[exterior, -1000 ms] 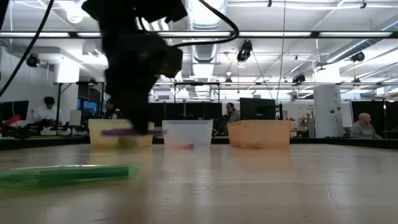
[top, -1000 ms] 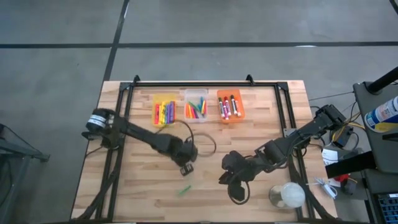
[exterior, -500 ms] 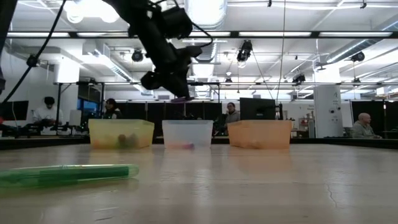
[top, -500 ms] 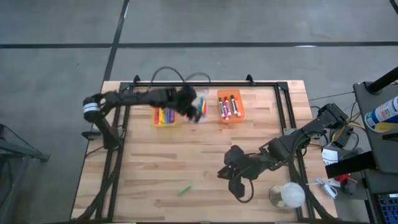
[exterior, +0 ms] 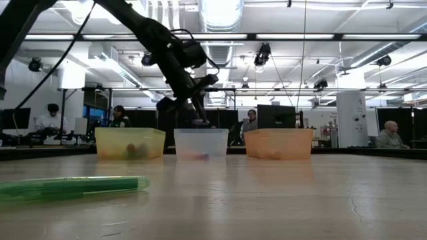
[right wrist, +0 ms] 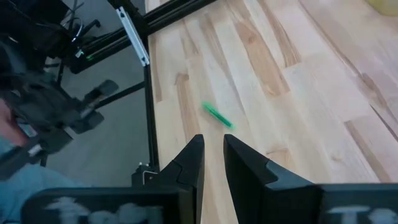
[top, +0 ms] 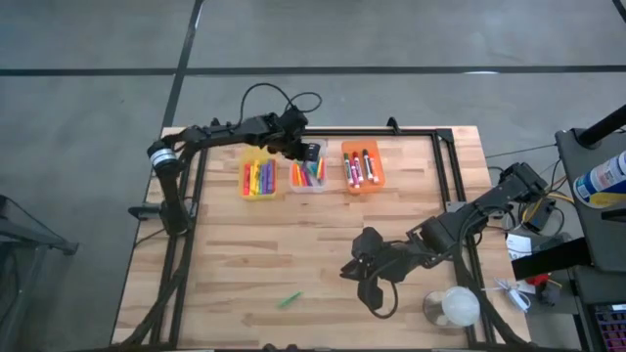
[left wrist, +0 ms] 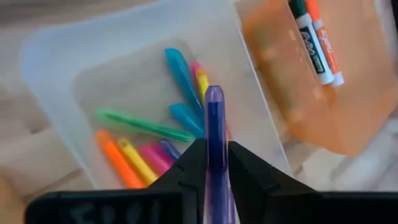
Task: Pick & Place Markers
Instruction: Put the purple pen into the white bin, then put the green pen into the white bin
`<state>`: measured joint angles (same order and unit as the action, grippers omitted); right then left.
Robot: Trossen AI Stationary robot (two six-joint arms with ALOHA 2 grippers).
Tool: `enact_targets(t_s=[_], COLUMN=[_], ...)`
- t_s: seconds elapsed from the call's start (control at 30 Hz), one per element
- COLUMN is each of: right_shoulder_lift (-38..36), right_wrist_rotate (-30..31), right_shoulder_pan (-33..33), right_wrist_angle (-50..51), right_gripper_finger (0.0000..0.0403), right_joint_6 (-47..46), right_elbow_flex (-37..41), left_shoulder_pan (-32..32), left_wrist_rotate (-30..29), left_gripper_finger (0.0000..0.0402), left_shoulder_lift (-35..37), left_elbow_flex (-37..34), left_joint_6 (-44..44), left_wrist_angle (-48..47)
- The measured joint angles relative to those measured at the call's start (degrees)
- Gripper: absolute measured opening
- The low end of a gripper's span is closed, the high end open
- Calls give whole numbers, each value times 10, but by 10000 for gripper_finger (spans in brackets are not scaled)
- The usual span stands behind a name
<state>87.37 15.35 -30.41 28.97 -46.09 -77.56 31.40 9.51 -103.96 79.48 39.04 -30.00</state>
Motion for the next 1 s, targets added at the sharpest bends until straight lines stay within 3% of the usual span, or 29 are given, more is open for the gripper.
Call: enact_targets(t_s=[0.3, 0.43, 0.53, 0.63, 0.73, 0.9, 1.0], right_shoulder_lift=[0, -1, -2, -2, 0, 1, 1], right_wrist_rotate=[-3, -18, -28, -28, -29, -29, -29], right_shoulder_pan=[-1, -1, -4, -6, -7, -7, -7], right_wrist_angle=[-2, -5, -6, -7, -6, -6, -7], right_gripper_finger=[56, 56, 56, 56, 56, 56, 56], right_joint_6=[12, 18, 27, 43, 45, 47, 45], right_elbow_flex=[0, 0, 0, 0, 0, 5, 6], left_shoulder_pan=[0, 0, -19, -62, -118, -229, -308], left_wrist_rotate=[18, 78, 127, 129, 102, -48, -98], left_gripper_finger=[98, 98, 99, 99, 99, 99, 99], left_shoulder_lift=[-10, -9, -1, 11, 36, 103, 145], left_elbow_flex=[1, 11, 10, 7, 7, 7, 2], left_joint_6=[29, 41, 56, 66, 59, 124, 171], left_wrist_angle=[3, -9, -49, -129, -189, -238, -240])
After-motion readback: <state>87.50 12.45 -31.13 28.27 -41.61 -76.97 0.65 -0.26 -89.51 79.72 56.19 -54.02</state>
